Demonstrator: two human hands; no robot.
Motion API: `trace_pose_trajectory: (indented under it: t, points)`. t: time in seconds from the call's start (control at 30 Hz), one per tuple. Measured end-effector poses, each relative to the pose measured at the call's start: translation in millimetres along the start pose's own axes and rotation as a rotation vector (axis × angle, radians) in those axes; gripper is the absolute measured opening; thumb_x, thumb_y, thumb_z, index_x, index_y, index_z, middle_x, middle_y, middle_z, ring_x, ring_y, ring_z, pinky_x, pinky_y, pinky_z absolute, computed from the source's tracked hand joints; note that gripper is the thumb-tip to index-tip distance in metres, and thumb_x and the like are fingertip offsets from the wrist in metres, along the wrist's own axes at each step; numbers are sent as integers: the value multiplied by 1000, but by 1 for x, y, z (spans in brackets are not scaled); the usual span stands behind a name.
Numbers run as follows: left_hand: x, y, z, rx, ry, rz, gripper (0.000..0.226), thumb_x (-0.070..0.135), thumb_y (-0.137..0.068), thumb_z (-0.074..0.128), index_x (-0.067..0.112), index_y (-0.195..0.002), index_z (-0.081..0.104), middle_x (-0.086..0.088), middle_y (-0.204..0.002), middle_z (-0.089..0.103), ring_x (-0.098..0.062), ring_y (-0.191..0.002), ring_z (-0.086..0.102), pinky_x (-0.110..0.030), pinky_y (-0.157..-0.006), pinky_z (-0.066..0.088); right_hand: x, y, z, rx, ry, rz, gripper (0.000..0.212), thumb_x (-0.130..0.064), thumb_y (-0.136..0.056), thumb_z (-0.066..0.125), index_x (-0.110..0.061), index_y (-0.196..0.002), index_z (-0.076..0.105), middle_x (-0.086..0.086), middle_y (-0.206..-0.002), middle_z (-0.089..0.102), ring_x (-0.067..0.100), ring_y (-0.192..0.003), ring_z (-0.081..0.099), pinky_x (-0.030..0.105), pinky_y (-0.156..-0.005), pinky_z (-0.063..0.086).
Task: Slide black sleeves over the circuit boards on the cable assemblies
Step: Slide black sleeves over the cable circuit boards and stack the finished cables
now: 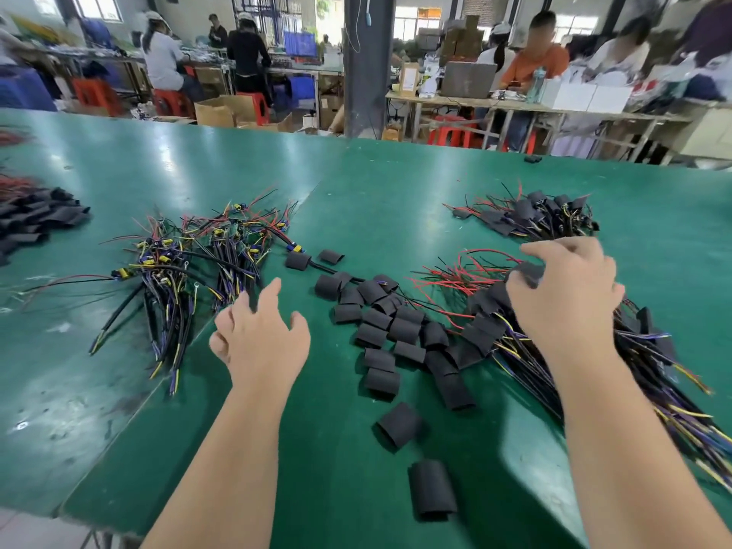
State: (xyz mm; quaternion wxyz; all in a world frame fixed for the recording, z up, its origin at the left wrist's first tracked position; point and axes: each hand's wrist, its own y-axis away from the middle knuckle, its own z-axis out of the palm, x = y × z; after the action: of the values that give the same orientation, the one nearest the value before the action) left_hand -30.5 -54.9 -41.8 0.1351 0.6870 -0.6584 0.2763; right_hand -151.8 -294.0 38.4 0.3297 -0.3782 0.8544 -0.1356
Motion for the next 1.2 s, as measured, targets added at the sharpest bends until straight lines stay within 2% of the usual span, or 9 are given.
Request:
trace_pose_trajectory:
  t: [0.1,0.2,0.3,0.43,0.6,0.73,0.97,1.07,1.2]
  points:
    - [-2,-3,9,-141,-247,42,49,49,-96,34,41,-144,32,-6,-156,24,-26,-139,18,-45,-109,14,-9,17,15,15,-62,-99,30,-14,-80,65,-19,-109,70,9,-119,54,35,-111,47,44,-92,33]
    - [-1,-4,11,-67,-318,59,40,42,-96,38,27,-131,52,-3,-143,42,-25,-130,33,-43,-104,19,-18,35,31,-56,-99,-187,24,-12,-81,65,-18,-104,71,6,-115,56,32,-108,49,41,-91,30]
    - [-7,-11,5,46,-310,50,25,30,-91,47,24,-101,68,0,-105,61,-23,-103,51,-40,-89,26,-21,48,42,-149,-119,-251,22,-12,-83,65,-17,-104,70,3,-114,58,29,-108,50,40,-90,30]
    - [-13,-18,-4,90,-338,-50,31,38,-82,52,17,-61,64,2,-54,54,-23,-59,50,-38,-76,23,-23,56,47,-188,-194,-292,19,-8,-83,65,-15,-99,71,2,-108,62,27,-107,52,36,-86,29]
    - [-13,-36,-1,91,-223,-121,46,61,-81,55,17,-94,59,-4,-84,67,-28,-89,61,-40,-90,27,-28,64,48,-217,-276,-338,15,-4,-82,65,-13,-93,72,3,-100,65,28,-102,57,43,-91,41]
    - [-8,-50,-3,42,-324,-81,30,40,-89,56,14,-77,57,-1,-61,51,-25,-65,51,-40,-91,34,-31,67,49,-257,-328,-390,16,-1,-79,66,-11,-90,72,4,-95,66,29,-96,60,50,-88,46]
    - [-6,-46,-23,-233,525,-207,22,22,-78,62,13,-59,68,-8,-69,71,-20,-52,51,-22,-51,37,-32,67,51,-306,-382,-400,18,-2,-80,65,-13,-92,73,-1,-92,66,21,-92,60,35,-87,46]
    - [0,-28,-47,-433,815,-67,32,23,-81,66,24,-50,70,3,-69,72,-4,-44,48,-22,-50,30,-32,68,52,-338,-454,-355,17,-2,-83,64,-14,-90,73,-5,-85,66,7,-77,57,9,-72,39]
    - [-11,-5,-74,-751,818,252,17,31,-73,71,21,-59,70,-1,-67,70,-7,-50,51,-18,-57,41,-38,67,55,-595,-866,70,13,-7,-90,59,-7,-97,70,-6,-71,72,0,-56,60,9,-56,42]
